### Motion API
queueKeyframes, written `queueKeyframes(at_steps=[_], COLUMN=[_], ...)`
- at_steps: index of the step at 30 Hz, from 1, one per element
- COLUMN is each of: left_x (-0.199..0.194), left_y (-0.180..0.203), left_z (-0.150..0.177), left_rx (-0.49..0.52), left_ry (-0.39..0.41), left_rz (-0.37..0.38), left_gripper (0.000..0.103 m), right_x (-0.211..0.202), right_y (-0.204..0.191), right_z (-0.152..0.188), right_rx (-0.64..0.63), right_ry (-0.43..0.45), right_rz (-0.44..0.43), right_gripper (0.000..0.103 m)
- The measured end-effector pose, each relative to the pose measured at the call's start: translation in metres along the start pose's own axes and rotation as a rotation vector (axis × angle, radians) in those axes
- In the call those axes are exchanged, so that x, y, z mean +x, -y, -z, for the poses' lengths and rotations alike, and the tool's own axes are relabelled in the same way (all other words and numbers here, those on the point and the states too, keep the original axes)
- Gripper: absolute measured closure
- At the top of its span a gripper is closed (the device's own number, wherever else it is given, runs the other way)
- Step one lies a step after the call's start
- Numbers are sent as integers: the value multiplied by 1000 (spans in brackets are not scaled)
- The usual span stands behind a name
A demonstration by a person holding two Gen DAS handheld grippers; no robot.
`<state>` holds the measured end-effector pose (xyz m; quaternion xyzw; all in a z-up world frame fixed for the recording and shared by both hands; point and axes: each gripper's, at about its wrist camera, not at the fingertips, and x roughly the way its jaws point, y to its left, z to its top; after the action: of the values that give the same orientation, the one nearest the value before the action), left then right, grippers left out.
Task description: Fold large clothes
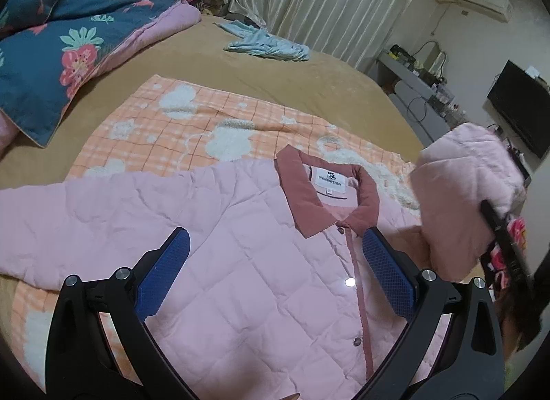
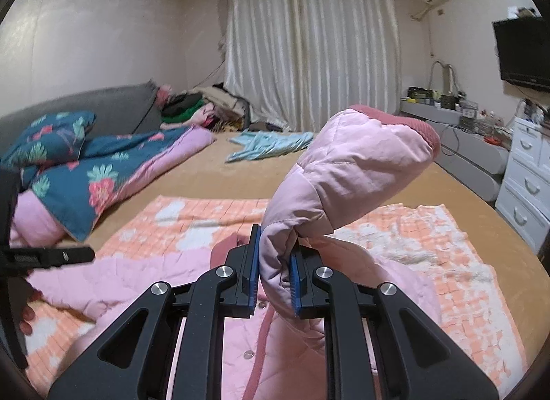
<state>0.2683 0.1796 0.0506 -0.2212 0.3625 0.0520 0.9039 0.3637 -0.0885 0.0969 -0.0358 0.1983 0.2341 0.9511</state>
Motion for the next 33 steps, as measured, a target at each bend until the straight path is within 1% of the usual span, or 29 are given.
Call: queueKeyframes(at_steps=[3, 6, 10, 16, 19, 23, 27, 28, 29, 30, 32, 33], left_x=[0, 4, 8, 17, 21, 28, 40, 43, 47, 51, 62, 71], left_y=[-10, -19, -26, -31, -33, -34, -39, -39, -39, -39, -37, -37], left_z=[2, 6, 12, 20, 23, 28, 38, 40, 43, 45, 54, 60], left_rx=[-37, -81, -110, -136, -159, -194, -272, -279, -281, -281, -298, -327], left_ry=[-7, -33, -48, -77, -89, -115, -174, -183, -195, -207, -249, -283], left_rz=[47, 92, 111, 150, 189, 232, 307, 312, 312, 306, 316, 343], left_gripper=[9, 9, 9, 9, 9, 9, 9, 9, 9, 9, 9, 9], right_x=[12, 22, 37, 59, 65, 73, 79, 79, 79, 78, 74, 68], right_y=[-16, -30, -48, -69, -78, -91, -104, -105, -106, -105, -102, -99], right_z=[11, 26, 48, 79, 94, 113, 132, 135, 138, 137, 136, 133], right_rx=[-57, -113, -185, -225, -246, -261, -320, -328, -326, -315, -273, -248], right_ry=[-28, -59, -108, -215, -252, -321, -376, -385, -395, -402, -407, -403], right_rz=[-4, -11, -25, -72, -101, -152, -162, -165, -178, -197, -228, -238], right_gripper=[89, 89, 89, 89, 87, 80, 75, 72, 62, 55, 27, 25])
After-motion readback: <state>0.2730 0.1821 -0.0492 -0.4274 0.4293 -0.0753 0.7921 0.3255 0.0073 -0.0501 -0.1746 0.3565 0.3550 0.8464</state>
